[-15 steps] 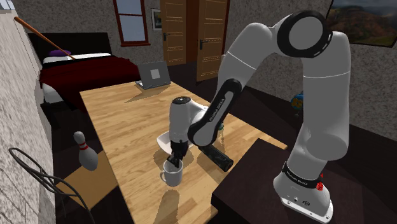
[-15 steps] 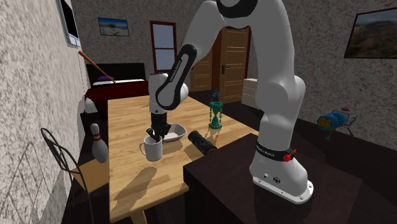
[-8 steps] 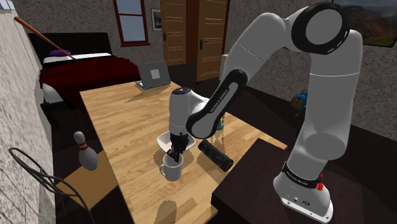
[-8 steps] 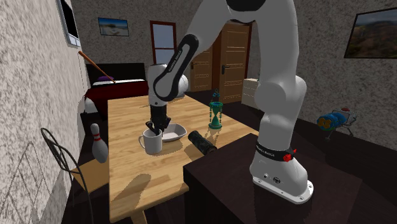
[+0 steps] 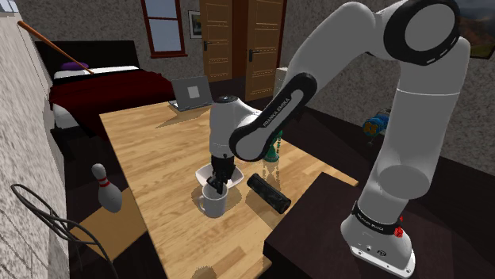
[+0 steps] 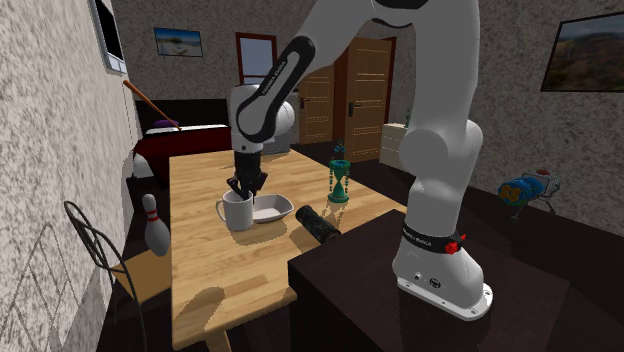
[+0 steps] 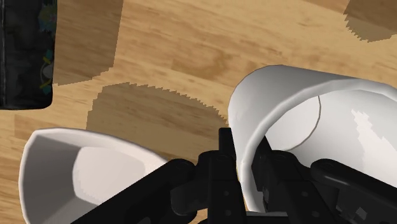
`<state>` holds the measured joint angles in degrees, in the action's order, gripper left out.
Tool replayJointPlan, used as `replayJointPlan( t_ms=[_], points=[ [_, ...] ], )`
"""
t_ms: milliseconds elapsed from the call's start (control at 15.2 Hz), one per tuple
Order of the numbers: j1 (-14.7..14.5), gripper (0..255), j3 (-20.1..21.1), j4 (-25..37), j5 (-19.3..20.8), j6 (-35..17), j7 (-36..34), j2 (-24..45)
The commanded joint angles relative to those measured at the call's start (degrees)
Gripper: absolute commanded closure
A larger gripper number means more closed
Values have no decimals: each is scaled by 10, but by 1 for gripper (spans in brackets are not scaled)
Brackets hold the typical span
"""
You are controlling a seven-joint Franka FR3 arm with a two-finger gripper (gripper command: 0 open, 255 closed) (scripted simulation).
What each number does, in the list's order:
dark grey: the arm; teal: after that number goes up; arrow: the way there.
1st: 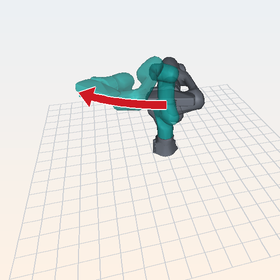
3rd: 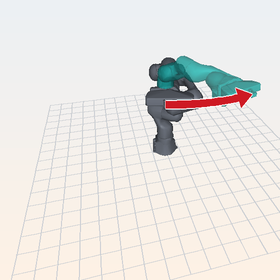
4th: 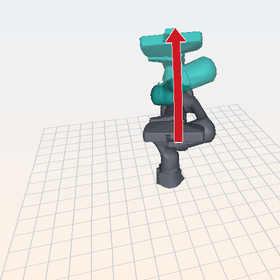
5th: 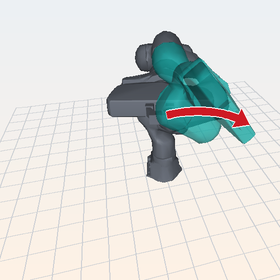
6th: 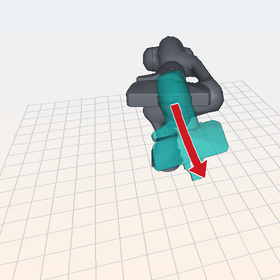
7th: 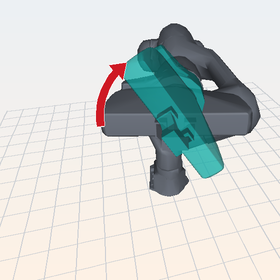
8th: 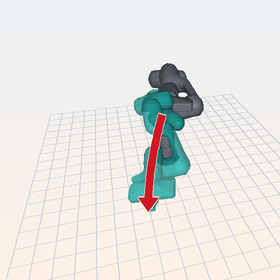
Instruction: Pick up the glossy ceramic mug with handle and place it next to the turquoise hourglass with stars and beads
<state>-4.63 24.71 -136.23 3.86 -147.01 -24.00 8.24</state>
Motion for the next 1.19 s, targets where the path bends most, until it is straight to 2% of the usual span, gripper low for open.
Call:
replayJointPlan(
  t_ms=[0,1122],
  points=[
    [3,255,3,1,-13,15,9,-16],
    [8,255,8,42,-76,147,53,-116]
  ],
)
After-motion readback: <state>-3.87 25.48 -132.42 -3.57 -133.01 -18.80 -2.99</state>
